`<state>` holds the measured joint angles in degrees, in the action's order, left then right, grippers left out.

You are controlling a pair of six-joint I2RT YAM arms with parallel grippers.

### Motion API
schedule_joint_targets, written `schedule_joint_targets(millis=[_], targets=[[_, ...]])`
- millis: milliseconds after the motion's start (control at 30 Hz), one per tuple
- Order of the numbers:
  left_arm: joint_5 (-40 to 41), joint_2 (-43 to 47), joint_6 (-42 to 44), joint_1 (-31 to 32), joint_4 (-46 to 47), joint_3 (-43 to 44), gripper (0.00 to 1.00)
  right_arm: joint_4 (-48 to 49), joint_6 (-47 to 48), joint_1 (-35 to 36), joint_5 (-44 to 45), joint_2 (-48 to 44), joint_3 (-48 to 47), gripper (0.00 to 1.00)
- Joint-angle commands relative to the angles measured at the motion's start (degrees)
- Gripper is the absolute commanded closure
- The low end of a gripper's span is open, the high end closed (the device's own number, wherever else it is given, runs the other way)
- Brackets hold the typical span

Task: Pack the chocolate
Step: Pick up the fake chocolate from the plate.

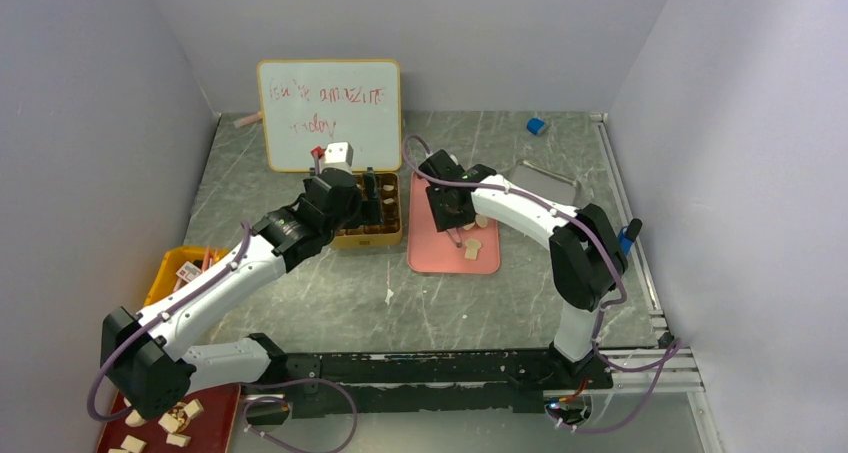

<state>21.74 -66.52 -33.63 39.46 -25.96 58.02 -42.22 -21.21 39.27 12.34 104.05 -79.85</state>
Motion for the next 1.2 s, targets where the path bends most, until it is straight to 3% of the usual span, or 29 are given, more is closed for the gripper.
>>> schedule_joint_targets(millis=[0,467,567,1167], targets=[[0.5,-0.1,0.4,0.3,0.6,2.5,0.07,3.9,-0.7,-0.6,-1.2,-0.1,1.0,0.59],[1.3,-0.3,0.1,0.3,-0.7,3.9,0.07,6.1,-0.8,-1.1,-1.7,3.8,0.5,0.57],[1.5,-0.4,0.2,0.3,-1.0,4.1,0.07,6.3,-0.7,-1.1,-1.1,4.5,0.2,0.52],[2.1,-1.5,0.4,0.4,-0.8,4.7,0.07,5.8,0.7,-2.9,-2.4,8.9,-5.2,0.53]])
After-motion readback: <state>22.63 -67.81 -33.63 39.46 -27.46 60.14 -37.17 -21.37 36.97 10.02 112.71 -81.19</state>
